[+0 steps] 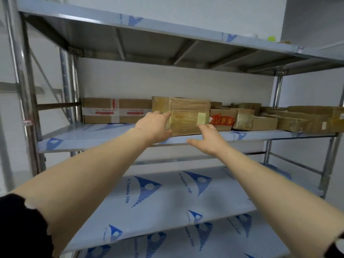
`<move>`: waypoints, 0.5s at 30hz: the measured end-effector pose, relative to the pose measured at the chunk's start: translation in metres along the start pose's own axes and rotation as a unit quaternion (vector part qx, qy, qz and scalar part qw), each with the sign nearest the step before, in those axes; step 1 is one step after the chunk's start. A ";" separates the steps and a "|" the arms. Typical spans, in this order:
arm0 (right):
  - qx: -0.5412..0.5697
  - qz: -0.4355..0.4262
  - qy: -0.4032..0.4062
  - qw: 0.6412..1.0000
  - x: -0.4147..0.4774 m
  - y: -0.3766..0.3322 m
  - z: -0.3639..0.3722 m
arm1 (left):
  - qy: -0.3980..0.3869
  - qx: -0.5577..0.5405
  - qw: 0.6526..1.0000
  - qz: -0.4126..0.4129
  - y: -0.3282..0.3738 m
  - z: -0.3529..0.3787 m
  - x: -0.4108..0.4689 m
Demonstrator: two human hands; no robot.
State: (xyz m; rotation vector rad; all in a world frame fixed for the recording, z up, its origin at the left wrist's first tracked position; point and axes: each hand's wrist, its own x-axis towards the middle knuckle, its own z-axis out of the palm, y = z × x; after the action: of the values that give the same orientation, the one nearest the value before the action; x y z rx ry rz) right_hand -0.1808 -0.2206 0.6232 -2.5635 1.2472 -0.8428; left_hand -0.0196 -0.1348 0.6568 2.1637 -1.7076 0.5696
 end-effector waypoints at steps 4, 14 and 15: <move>0.060 0.030 0.033 0.997 0.053 0.015 0.002 | 0.020 -0.024 0.999 0.005 -0.007 0.015 0.053; 0.181 0.097 0.157 0.966 0.141 0.059 0.018 | 0.067 -0.060 0.996 0.002 -0.006 0.048 0.121; 0.194 0.102 0.163 0.962 0.147 0.061 0.018 | 0.073 -0.065 0.995 0.000 -0.006 0.049 0.124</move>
State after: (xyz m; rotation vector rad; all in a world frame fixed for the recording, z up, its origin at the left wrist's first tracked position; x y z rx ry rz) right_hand -0.1399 -0.3734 0.6463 -2.0083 1.2483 -1.3492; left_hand 0.0166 -0.2620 0.6757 1.9827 -1.6204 0.5841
